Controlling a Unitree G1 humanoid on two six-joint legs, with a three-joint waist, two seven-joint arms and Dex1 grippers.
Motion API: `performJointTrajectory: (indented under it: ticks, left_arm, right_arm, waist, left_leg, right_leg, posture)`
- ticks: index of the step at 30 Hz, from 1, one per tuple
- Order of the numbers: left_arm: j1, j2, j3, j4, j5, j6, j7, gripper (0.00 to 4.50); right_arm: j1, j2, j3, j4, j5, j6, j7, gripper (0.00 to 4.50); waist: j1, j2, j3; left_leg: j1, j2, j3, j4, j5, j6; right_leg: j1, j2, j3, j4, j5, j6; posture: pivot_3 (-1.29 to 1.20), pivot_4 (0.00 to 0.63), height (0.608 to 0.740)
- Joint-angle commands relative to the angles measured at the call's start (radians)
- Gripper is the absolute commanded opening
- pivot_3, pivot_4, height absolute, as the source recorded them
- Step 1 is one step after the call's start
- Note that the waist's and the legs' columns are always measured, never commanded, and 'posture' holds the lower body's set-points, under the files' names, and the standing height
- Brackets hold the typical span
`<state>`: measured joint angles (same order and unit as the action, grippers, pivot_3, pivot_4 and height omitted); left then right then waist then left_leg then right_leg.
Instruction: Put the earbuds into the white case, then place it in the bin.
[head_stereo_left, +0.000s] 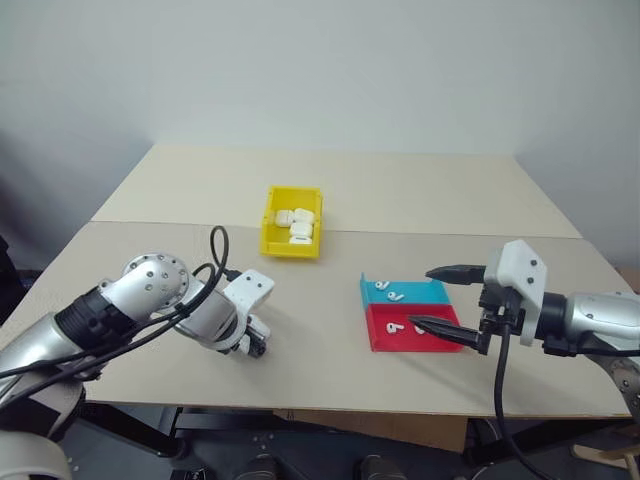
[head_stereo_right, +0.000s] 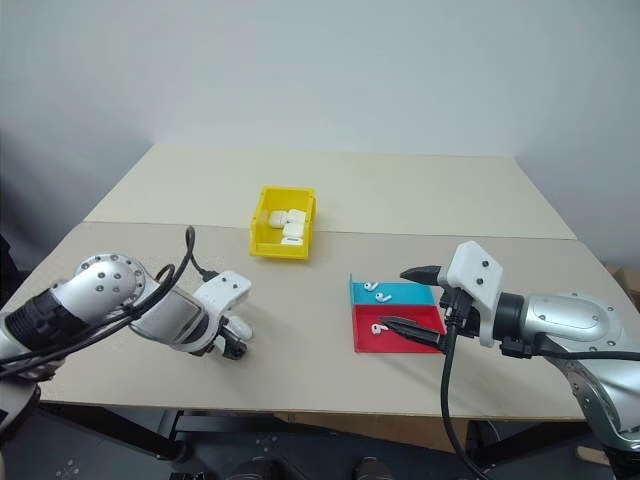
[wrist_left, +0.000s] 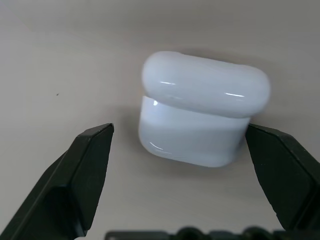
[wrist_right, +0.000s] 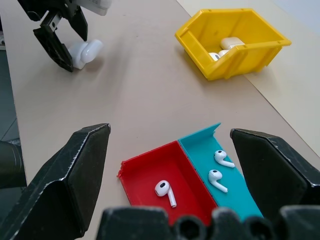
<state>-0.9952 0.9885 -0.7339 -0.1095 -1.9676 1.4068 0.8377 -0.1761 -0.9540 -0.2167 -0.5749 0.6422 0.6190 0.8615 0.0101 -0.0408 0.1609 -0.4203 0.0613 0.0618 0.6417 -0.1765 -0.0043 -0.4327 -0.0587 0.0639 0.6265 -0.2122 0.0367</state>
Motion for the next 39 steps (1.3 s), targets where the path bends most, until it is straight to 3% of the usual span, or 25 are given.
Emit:
performJointTrajectory:
  ticks: [1, 9, 29, 39]
  left_arm:
    - [-0.058, 0.030, -0.020, -0.036, -0.005, 0.037, -0.069, 4.50]
    - [-0.089, 0.047, -0.083, -0.038, -0.005, 0.039, -0.083, 4.50]
    - [-0.074, 0.001, -0.084, -0.007, -0.001, 0.017, 0.006, 4.50]
    - [-0.051, -0.040, -0.047, 0.019, 0.108, 0.065, -0.036, 4.50]
  right_arm:
    - [0.001, 0.004, -0.031, -0.032, 0.002, -0.006, -0.014, 4.46]
    - [0.009, 0.007, -0.031, -0.037, 0.005, -0.007, -0.023, 4.46]
    - [0.017, 0.005, -0.029, -0.041, 0.003, -0.011, -0.022, 4.46]
    - [0.034, 0.007, -0.040, -0.054, 0.010, -0.006, -0.025, 4.46]
  waist:
    - [0.000, 0.000, 0.000]
    - [0.001, 0.000, 0.000]
    - [0.000, 0.000, 0.000]
    - [0.001, 0.000, 0.000]
  left_leg:
    - [-0.001, 0.000, 0.000, 0.000, 0.000, 0.000]
    - [-0.002, 0.000, 0.000, 0.000, 0.000, 0.000]
    - [-0.002, -0.001, 0.000, 0.000, 0.000, 0.000]
    - [-0.001, -0.001, 0.000, 0.000, 0.000, 0.000]
  right_leg:
    - [-0.001, 0.000, 0.000, 0.000, 0.000, 0.000]
    - [-0.002, 0.000, 0.000, 0.000, 0.000, 0.000]
    - [-0.002, 0.000, 0.000, 0.000, 0.000, 0.001]
    - [-0.001, -0.001, 0.000, 0.000, 0.000, 0.001]
  posture:
    - [0.00, 0.150, 0.740]
    - [0.00, 0.150, 0.740]
    - [0.00, 0.150, 0.740]
    - [0.00, 0.150, 0.740]
